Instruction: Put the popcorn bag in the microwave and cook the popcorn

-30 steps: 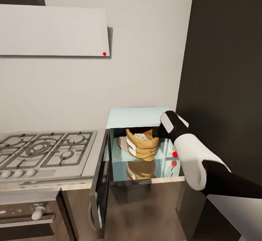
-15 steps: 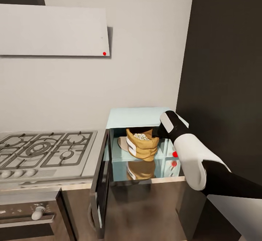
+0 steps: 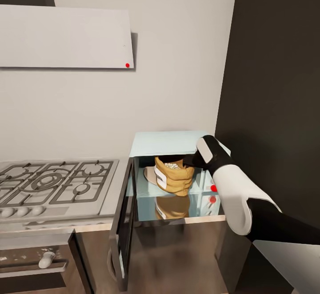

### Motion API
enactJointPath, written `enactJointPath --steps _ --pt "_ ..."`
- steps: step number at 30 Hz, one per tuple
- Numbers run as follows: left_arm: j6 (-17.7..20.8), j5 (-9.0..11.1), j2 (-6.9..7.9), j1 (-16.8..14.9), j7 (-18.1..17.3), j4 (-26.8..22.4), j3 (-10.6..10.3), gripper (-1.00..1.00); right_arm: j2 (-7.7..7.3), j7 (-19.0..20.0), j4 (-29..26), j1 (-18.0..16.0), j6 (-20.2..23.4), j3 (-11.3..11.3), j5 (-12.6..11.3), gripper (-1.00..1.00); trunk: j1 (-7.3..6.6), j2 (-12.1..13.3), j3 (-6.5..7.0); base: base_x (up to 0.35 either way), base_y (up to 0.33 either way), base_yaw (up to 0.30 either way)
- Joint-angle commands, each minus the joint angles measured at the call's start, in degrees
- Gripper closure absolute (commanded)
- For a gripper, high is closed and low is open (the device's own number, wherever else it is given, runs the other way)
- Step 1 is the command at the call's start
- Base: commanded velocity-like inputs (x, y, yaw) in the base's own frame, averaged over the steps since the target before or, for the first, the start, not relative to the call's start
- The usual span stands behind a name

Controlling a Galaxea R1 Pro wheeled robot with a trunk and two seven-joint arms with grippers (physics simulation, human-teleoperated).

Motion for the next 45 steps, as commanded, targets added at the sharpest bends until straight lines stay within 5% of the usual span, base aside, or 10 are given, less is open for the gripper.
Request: enactJointPath --steps 1,18,23,32,41,45 --pt "-0.11 -0.08 -0.03 0.0 0.01 -0.05 0.41 -1.0 0.07 -0.51 -0.55 -1.1 0.16 -0.17 -1.2 -1.0 0.01 3.02 -0.05 0.0 0.0 0.0" --pt "-0.14 -0.16 -0.03 0.0 0.01 -0.05 0.36 -1.0 0.07 -0.3 -2.07 -1.1 0.16 -0.16 -1.32 -1.0 0.01 3.02 -0.05 -0.193 0.0 0.0" --pt "-0.14 -0.16 -0.03 0.0 0.01 -0.05 0.35 -1.0 0.07 6.61 -2.8 -1.1 0.16 -0.16 -1.3 -1.0 0.01 3.02 -0.05 -0.297 0.0 0.0" --pt "-0.15 -0.16 -0.04 0.0 0.01 -0.05 0.34 -1.0 0.07 20.68 -19.0 -1.1 0.16 -0.59 -1.23 -1.0 0.01 3.02 -0.05 -0.296 0.0 0.0" --pt "-0.17 -0.16 -0.03 0.0 0.01 -0.05 0.34 -1.0 -0.49 21.3 -19.56 -0.51 0.16 0.13 0.13 -1.0 0.01 3.02 -0.05 -0.081 0.0 0.0" --pt "-0.15 -0.16 -0.03 0.0 0.01 -0.05 0.34 -1.0 -1.27 21.26 -19.57 2.92 0.16 0.18 0.19 -1.0 0.01 3.02 -0.05 0.0 0.0 0.0"
